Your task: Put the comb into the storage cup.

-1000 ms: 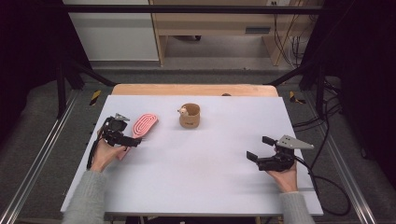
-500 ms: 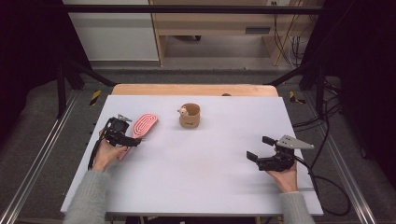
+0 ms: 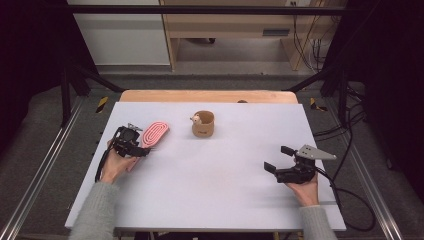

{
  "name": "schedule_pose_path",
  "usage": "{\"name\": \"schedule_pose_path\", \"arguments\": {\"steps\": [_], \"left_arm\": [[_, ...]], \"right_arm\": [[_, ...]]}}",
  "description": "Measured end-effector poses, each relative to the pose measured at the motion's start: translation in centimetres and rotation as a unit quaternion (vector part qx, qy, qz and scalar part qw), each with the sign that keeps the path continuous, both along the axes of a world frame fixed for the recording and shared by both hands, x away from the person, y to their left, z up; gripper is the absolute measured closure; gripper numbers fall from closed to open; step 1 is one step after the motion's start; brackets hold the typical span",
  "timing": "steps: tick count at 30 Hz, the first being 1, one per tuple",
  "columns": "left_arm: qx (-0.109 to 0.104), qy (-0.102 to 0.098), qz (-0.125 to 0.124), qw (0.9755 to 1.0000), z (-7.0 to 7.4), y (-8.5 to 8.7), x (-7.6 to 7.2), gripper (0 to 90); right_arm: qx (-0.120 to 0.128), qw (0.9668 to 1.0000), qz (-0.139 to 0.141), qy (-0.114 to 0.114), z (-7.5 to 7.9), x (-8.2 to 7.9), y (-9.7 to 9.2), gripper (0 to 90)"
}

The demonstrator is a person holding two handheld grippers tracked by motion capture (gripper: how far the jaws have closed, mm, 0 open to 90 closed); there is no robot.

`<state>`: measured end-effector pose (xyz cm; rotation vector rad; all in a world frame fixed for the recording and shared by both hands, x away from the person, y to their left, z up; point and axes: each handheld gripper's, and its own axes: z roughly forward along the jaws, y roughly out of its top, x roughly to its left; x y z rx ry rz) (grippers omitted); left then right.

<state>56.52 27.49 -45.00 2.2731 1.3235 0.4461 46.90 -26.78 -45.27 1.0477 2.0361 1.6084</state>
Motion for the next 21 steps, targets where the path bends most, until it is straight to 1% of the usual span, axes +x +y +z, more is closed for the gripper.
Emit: {"name": "schedule_pose_path", "arguments": {"steps": [3,7,8,14,21], "left_arm": [[-0.004,0.002,-0.001,1.0,-0.07,0.01,0.03,47.6],[-0.002,0.003,-0.003,1.0,-0.08,-0.06,0.04,50.5],[-0.004,0.003,-0.004,1.0,-0.09,-0.07,0.04,53.9],[0.002,0.006,-0.007,1.0,-0.18,-0.24,0.03,61.5],[0.007,0.005,-0.006,0.9999,-0.23,-0.38,0.03,63.5]], "right_arm": [[0.0,1.0,0.0,0.0,0.01,0.0,-0.01,0.2],[0.0,1.0,0.0,0.0,0.01,0.0,-0.01,0.2],[0.0,1.0,0.0,0.0,0.02,0.0,-0.02,0.2],[0.001,1.0,0.0,0.0,0.01,0.0,-0.01,0.2],[0.001,1.0,0.0,0.0,0.03,-0.01,-0.03,0.2]]}}
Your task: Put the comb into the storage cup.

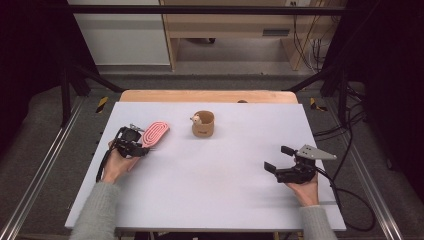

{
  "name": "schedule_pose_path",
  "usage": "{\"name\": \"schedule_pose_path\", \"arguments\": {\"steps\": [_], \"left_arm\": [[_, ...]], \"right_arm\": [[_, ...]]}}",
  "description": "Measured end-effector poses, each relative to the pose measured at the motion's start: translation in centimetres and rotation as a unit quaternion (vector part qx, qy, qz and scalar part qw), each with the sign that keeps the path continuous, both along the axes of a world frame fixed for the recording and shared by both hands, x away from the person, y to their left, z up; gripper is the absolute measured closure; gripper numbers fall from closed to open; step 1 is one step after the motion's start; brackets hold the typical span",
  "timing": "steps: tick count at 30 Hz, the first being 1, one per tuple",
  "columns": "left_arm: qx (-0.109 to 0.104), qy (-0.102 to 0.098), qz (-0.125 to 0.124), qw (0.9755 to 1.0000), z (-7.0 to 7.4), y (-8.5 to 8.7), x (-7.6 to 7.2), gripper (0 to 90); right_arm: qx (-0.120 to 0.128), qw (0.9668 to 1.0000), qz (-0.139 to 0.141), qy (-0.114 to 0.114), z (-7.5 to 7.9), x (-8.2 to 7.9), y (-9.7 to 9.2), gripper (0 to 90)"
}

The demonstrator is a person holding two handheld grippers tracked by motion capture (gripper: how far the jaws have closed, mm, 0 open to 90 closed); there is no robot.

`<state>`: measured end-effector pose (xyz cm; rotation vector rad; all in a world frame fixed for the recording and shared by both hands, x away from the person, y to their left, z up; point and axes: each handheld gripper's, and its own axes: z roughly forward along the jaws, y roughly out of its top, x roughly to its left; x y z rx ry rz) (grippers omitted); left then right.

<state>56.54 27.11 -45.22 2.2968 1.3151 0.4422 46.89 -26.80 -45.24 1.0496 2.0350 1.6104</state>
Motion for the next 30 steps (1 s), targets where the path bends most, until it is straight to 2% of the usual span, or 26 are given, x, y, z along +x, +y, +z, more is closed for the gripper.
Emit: {"name": "schedule_pose_path", "arguments": {"steps": [9,24,30], "left_arm": [[0.012,-0.001,-0.004,0.9999,-0.06,-0.2,-0.08,66.3],[0.003,0.002,-0.001,1.0,-0.04,0.09,-0.15,69.5],[0.002,-0.01,-0.002,0.9999,0.3,0.06,-0.47,69.7]], "right_arm": [[0.0,1.0,0.0,0.0,0.0,0.01,0.0,0.2],[0.001,1.0,0.0,0.0,0.0,0.0,0.01,0.2],[0.001,1.0,0.0,0.0,0.0,0.0,0.01,0.2]]}}
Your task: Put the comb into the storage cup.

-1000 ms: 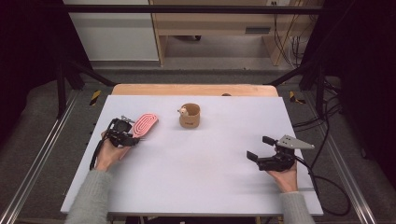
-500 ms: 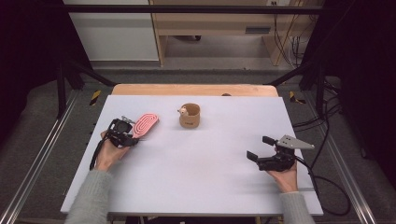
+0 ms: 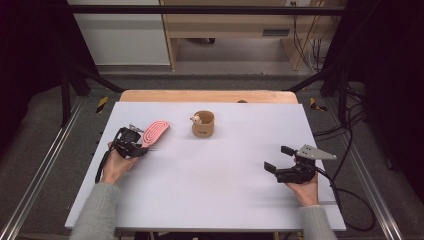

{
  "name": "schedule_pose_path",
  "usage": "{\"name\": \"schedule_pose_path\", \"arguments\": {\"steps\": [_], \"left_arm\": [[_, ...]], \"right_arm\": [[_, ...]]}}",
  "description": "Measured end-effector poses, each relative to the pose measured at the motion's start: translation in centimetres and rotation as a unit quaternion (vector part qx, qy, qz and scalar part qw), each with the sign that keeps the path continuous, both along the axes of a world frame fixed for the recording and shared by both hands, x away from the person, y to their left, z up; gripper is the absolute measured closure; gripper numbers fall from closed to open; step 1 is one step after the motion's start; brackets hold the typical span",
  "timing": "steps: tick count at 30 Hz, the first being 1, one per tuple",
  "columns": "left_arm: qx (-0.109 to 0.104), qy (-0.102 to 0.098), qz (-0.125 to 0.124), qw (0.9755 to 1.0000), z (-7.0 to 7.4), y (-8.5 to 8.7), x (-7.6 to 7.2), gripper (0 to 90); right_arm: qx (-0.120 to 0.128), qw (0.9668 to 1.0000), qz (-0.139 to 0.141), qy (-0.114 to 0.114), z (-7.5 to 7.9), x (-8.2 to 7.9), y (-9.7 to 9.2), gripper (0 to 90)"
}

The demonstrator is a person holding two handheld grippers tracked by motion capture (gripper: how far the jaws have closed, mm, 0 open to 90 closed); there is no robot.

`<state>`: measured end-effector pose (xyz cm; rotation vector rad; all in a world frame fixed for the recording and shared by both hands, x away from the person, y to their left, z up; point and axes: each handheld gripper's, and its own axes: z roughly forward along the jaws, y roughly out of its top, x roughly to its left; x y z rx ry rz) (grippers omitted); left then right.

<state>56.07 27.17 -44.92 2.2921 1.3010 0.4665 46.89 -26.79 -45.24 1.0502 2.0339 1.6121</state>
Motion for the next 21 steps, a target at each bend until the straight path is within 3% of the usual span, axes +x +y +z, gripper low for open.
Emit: {"name": "schedule_pose_path", "arguments": {"steps": [21], "left_arm": [[-0.022,-0.056,0.006,0.9981,2.2,0.6,-2.3,69.7]], "right_arm": [[-0.001,1.0,-0.001,0.0,0.0,0.0,0.0,0.2]]}}
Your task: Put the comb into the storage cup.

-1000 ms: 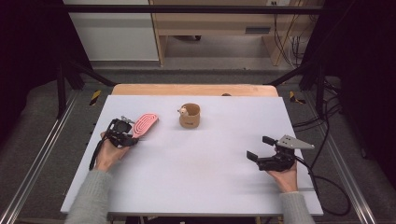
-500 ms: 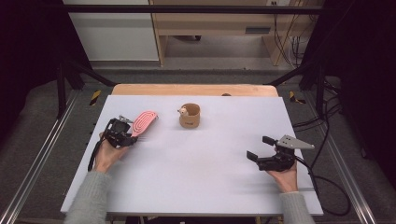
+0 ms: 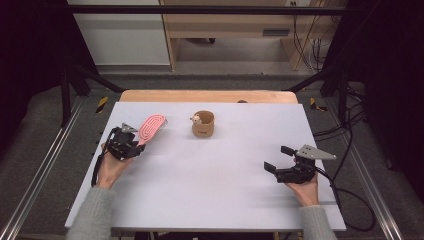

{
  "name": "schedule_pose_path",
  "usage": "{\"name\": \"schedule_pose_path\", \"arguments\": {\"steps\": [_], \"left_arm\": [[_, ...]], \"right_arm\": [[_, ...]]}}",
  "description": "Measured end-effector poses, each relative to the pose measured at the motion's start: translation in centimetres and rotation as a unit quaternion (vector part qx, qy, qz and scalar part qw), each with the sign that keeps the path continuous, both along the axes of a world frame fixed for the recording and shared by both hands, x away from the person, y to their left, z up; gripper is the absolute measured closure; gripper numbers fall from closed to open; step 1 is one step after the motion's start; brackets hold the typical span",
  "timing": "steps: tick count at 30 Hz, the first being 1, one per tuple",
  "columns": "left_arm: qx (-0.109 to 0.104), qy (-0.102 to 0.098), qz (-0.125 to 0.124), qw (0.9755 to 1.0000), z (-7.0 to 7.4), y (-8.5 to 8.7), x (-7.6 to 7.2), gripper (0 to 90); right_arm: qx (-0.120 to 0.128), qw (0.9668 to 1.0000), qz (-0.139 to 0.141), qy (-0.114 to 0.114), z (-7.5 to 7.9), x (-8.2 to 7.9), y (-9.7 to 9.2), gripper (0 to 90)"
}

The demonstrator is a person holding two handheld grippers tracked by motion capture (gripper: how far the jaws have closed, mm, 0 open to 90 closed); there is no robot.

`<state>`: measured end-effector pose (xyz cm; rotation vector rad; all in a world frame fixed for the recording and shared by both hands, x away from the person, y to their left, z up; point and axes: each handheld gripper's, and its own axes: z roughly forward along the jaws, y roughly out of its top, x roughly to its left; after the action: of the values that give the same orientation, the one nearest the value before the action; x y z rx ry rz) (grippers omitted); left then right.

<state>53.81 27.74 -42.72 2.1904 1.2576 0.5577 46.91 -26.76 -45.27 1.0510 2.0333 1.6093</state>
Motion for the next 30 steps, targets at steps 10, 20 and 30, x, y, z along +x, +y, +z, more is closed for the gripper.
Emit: {"name": "schedule_pose_path", "arguments": {"steps": [10,20,30], "left_arm": [[-0.02,-0.019,0.009,0.9996,0.3,0.3,-1.2,69.8],[-0.037,-0.043,0.013,0.9983,0.7,0.2,-2.3,69.8],[-0.04,-0.066,0.015,0.9969,0.8,-0.2,-3.2,69.8]], "right_arm": [[0.0,1.0,0.0,0.001,0.0,0.0,0.0,0.2],[-0.001,1.0,0.0,0.0,0.0,0.0,0.0,0.2],[0.0,1.0,0.0,0.002,0.0,0.0,0.0,0.2]]}}
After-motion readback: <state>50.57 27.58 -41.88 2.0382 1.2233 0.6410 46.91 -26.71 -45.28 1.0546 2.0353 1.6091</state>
